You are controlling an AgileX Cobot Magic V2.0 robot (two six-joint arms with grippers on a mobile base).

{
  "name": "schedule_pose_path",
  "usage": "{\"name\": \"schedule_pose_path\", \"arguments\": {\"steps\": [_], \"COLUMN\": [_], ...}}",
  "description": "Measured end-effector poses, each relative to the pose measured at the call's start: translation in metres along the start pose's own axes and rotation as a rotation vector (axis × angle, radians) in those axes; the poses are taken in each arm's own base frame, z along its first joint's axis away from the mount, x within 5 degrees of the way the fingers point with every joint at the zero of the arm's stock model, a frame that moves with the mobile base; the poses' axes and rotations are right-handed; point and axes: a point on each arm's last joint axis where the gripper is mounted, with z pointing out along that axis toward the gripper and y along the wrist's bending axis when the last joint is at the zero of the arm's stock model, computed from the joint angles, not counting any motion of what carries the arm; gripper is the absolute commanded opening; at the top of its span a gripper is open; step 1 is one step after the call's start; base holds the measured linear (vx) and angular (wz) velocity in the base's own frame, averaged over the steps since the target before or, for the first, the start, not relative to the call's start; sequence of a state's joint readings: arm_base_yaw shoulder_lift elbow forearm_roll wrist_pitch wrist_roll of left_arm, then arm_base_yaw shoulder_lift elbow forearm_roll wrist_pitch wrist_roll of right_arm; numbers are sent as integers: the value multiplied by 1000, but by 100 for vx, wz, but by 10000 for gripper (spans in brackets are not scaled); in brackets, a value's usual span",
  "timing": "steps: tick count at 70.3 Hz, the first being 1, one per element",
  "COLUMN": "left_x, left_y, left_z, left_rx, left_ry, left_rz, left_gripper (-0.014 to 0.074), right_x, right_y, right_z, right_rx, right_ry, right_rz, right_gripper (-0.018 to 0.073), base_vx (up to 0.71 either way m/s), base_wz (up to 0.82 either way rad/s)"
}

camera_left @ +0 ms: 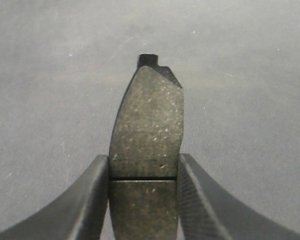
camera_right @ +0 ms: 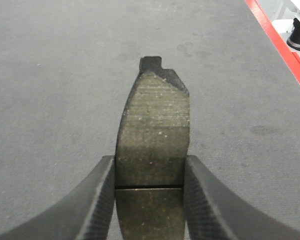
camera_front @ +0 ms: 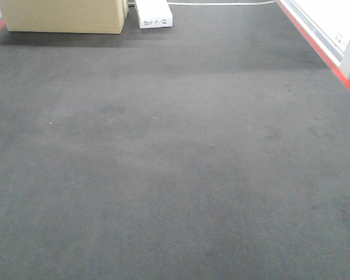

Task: Move and align brake pads A on conveyor
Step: 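Turn and stop the base in front of the dark conveyor belt, then extend the left gripper with its brake pad over the conveyor belt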

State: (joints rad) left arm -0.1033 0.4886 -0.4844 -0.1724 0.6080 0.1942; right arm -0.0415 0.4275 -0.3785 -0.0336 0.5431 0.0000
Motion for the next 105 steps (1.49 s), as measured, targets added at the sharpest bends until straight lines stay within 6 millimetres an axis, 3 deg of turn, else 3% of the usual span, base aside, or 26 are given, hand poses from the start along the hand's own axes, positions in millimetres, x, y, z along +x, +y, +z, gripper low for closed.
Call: {"name": "schedule_pose_path", "arguments": {"steps": [63,82,92,105], "left_x": [0,-7,-12,-38], "left_y": [0,1,0,0], "left_z": [0,1,18,53], "left_rx": [0,-7,22,86], "left_ry": [0,-76,-9,87], "left_rz": [0,-11,-13,-17], "left_gripper": [146,146,148,154], "right_x": [0,0,0,0], "right_y": [0,0,0,0], "right_z": [0,0,0,0], "right_rx": [0,0,0,0], "right_ry": [1,1,2,2], "right_rz": [0,0,0,0], "right_gripper": [-3,-3,-3,-3], "base_vx": [0,0,0,0], "base_wz": [0,0,0,0]}}
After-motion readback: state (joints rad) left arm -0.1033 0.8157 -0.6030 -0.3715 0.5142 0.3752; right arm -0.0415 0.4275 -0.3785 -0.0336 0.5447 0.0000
